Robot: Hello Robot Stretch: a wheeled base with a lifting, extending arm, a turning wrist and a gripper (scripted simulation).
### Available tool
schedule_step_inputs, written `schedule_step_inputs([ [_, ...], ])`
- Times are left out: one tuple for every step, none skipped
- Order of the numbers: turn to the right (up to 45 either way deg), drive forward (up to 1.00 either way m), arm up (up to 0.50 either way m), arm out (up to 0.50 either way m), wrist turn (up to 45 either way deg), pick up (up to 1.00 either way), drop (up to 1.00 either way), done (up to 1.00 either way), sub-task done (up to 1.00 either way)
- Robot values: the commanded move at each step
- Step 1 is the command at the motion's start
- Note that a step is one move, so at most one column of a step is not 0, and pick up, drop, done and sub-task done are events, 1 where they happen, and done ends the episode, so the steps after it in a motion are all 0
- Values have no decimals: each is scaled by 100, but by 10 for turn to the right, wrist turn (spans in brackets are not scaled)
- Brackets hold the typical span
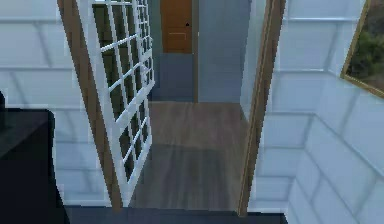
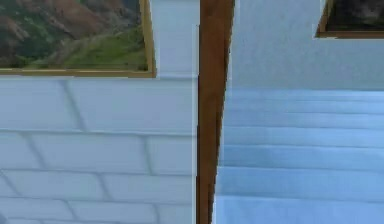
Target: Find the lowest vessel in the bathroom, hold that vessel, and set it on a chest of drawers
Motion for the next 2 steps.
schedule_step_inputs([
  [0, 100, 0, 0, 0, 0, 0, 0, 0],
  [-30, 0, 0, 0, 0, 0, 0, 0, 0],
])
